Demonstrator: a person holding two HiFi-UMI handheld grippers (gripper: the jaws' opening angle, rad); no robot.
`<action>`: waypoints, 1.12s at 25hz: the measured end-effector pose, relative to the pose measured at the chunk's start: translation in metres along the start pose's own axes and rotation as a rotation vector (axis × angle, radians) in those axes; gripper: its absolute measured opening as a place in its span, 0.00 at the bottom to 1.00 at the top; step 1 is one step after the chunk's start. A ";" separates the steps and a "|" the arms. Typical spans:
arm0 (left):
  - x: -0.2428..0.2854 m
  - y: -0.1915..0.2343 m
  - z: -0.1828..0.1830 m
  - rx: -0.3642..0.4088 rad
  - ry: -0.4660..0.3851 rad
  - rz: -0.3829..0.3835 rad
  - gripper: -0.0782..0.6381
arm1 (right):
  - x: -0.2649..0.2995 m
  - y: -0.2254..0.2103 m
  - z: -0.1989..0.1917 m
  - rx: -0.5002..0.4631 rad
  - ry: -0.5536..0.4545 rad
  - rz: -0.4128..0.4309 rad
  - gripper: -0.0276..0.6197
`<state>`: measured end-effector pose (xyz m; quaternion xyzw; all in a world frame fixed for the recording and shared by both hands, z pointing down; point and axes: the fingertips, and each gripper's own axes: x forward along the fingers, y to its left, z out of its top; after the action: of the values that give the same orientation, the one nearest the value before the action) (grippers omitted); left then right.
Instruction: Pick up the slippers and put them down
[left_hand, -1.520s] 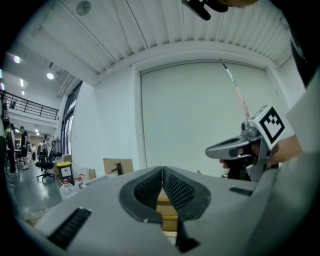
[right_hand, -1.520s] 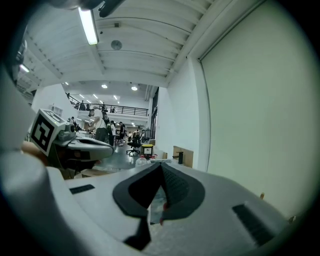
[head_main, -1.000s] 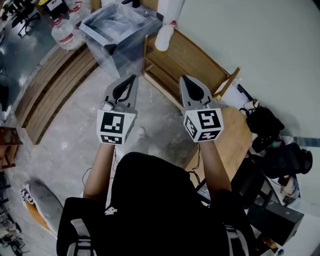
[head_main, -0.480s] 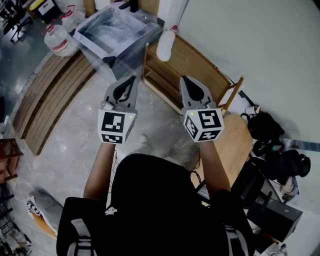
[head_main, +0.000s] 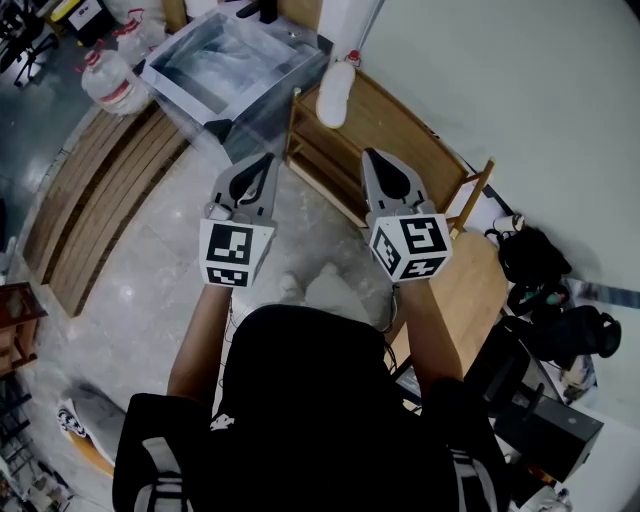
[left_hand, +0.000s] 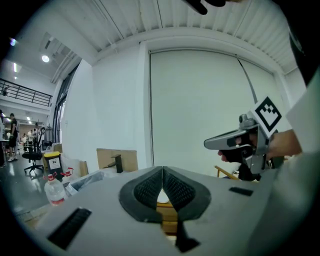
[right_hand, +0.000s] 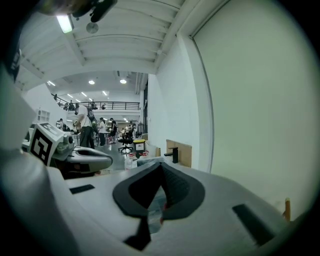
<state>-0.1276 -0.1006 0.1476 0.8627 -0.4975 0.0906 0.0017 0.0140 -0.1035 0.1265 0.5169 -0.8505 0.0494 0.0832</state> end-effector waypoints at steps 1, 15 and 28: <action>0.005 0.001 -0.001 0.000 0.005 -0.003 0.12 | 0.004 -0.004 0.000 0.004 0.002 -0.001 0.04; 0.095 -0.001 -0.012 0.003 0.068 -0.021 0.12 | 0.069 -0.065 -0.014 0.004 0.033 0.021 0.04; 0.188 -0.023 -0.027 -0.018 0.123 -0.055 0.12 | 0.112 -0.143 -0.036 0.026 0.087 0.026 0.04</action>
<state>-0.0200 -0.2481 0.2062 0.8687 -0.4735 0.1391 0.0425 0.0937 -0.2613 0.1833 0.5043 -0.8520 0.0838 0.1128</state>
